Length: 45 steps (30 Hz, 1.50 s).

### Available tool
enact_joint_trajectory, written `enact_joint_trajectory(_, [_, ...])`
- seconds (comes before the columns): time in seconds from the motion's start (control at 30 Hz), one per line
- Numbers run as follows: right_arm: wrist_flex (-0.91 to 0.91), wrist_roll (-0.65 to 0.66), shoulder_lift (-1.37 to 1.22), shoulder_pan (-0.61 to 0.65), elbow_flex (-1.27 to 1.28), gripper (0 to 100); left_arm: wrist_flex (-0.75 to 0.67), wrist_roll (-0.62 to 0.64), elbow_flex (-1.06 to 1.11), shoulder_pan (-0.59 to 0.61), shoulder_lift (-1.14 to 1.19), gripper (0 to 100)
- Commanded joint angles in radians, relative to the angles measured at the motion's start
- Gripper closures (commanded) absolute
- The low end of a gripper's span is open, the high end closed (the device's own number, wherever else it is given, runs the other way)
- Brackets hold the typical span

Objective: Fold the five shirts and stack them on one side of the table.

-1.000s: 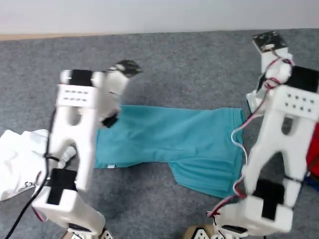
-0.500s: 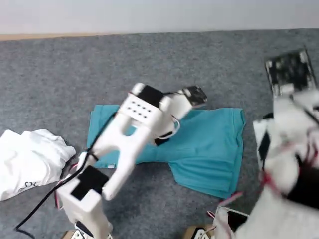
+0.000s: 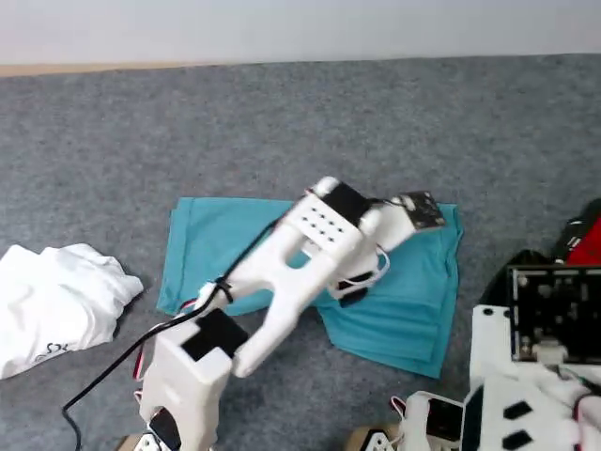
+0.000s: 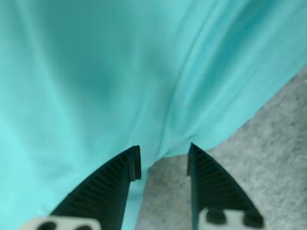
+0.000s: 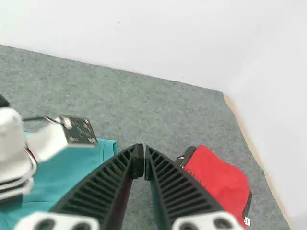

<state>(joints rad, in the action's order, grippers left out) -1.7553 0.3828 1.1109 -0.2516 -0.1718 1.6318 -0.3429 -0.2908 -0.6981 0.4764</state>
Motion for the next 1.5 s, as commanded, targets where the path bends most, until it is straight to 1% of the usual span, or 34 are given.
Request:
enact_joint_trajectory(0.0, [-0.038,-0.011,0.004,-0.008,-0.002,98.7,0.029,0.011,-0.081,-0.066,0.028,81])
enact_joint_trajectory(0.13, [-0.038,-0.012,0.004,-0.012,-0.002,98.7,0.077,0.005,-0.159,-0.141,0.091,79])
enact_joint_trajectory(0.23, [-0.035,-0.012,0.004,-0.01,-0.002,98.7,0.106,-0.048,-0.219,-0.175,0.143,79])
enact_joint_trajectory(0.53, [-0.033,-0.011,-0.001,-0.008,-0.002,98.7,0.12,-0.133,-0.346,-0.187,0.279,79])
enact_joint_trajectory(0.63, [-0.033,-0.009,-0.004,-0.008,-0.002,98.7,0.121,-0.152,-0.351,-0.204,0.298,79])
enact_joint_trajectory(0.97, [-0.033,-0.009,-0.005,-0.008,0.0,98.7,0.121,-0.15,-0.352,-0.239,0.298,79])
enact_joint_trajectory(1.2, [-0.031,-0.008,-0.005,-0.008,0.0,98.7,0.123,-0.147,-0.354,-0.287,0.236,79])
enact_joint_trajectory(1.47, [-0.031,-0.008,-0.005,-0.01,0.0,98.7,0.121,-0.152,-0.361,-0.265,0.316,79])
